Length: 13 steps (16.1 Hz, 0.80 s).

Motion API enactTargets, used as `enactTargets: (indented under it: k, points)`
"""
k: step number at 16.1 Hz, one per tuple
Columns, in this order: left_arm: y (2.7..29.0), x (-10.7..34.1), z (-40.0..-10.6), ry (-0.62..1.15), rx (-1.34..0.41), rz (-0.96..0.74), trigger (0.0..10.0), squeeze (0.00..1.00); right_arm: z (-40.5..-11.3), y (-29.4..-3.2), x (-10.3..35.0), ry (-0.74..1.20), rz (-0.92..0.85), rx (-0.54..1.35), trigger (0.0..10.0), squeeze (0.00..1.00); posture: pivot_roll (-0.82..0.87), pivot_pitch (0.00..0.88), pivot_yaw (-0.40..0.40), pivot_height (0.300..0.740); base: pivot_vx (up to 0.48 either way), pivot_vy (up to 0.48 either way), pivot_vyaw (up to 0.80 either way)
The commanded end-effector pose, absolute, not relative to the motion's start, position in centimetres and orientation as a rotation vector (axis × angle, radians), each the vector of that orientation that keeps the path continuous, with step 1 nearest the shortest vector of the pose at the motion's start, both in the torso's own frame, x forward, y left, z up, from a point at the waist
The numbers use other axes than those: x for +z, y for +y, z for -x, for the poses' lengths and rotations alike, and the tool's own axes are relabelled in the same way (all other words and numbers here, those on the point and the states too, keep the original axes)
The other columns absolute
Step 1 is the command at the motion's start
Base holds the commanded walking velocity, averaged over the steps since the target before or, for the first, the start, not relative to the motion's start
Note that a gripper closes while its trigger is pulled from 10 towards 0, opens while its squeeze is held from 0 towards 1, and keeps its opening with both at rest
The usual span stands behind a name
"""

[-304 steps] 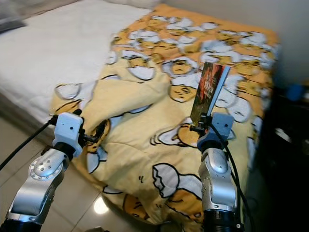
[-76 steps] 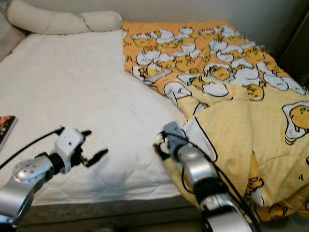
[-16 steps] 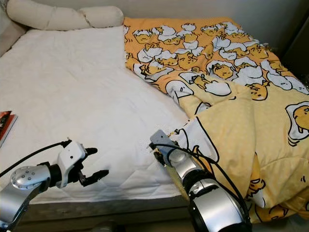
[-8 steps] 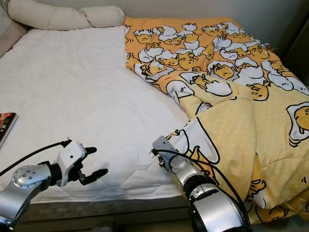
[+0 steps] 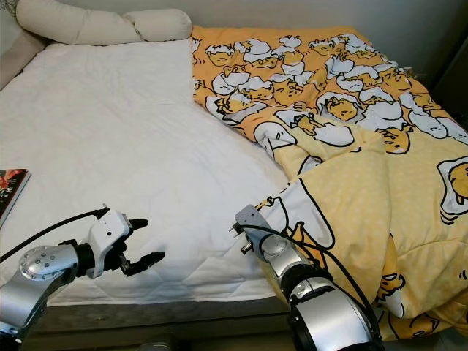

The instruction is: Clean up the room

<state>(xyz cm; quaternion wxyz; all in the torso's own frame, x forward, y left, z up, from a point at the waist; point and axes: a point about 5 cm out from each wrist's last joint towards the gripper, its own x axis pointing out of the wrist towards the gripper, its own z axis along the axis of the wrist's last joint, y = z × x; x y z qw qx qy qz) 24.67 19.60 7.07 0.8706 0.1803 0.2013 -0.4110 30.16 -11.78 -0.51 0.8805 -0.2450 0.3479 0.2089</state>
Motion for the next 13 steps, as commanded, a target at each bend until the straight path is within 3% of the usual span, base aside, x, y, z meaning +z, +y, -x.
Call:
enactTargets:
  k: [1,4,6,8,10,13]
  points:
    - [19.5,7.1,-24.7,0.421,-0.87,-0.387,10.0,0.0,-30.1,-11.9,-0.5,0.734,0.493,0.427,0.0,0.0,0.23,0.0,0.008,0.74,0.0,0.0,0.0]
    - [19.5,7.1,-24.6,0.424,-0.884,-0.389,10.0,0.0,-30.1,-12.1,-0.6,0.73,0.453,0.437,0.0,0.0,0.22,0.0,0.024,0.74,0.0,0.0,0.0]
    - [19.6,7.3,-24.6,0.42,-0.892,-0.392,10.0,0.0,-30.1,-11.4,-0.2,0.693,0.354,0.55,0.0,0.0,0.21,0.0,0.026,0.74,0.0,0.0,0.0]
    - [19.8,7.7,-24.5,0.416,-0.896,-0.395,10.0,0.0,-29.4,-10.2,0.4,0.646,0.225,0.848,0.0,0.0,0.21,0.0,0.028,0.74,0.0,0.0,0.0]
    - [19.4,8.7,-24.3,0.402,-0.91,-0.395,10.0,0.0,-26.4,-11.7,0.6,0.664,0.255,1.288,0.0,0.0,0.19,0.0,0.031,0.74,0.0,0.0,0.0]
    - [18.3,9.5,-24.4,0.386,-0.929,-0.391,10.0,0.0,-23.9,-13.4,0.8,0.741,0.274,1.514,0.0,0.0,0.19,0.0,0.035,0.74,0.0,0.0,0.0]
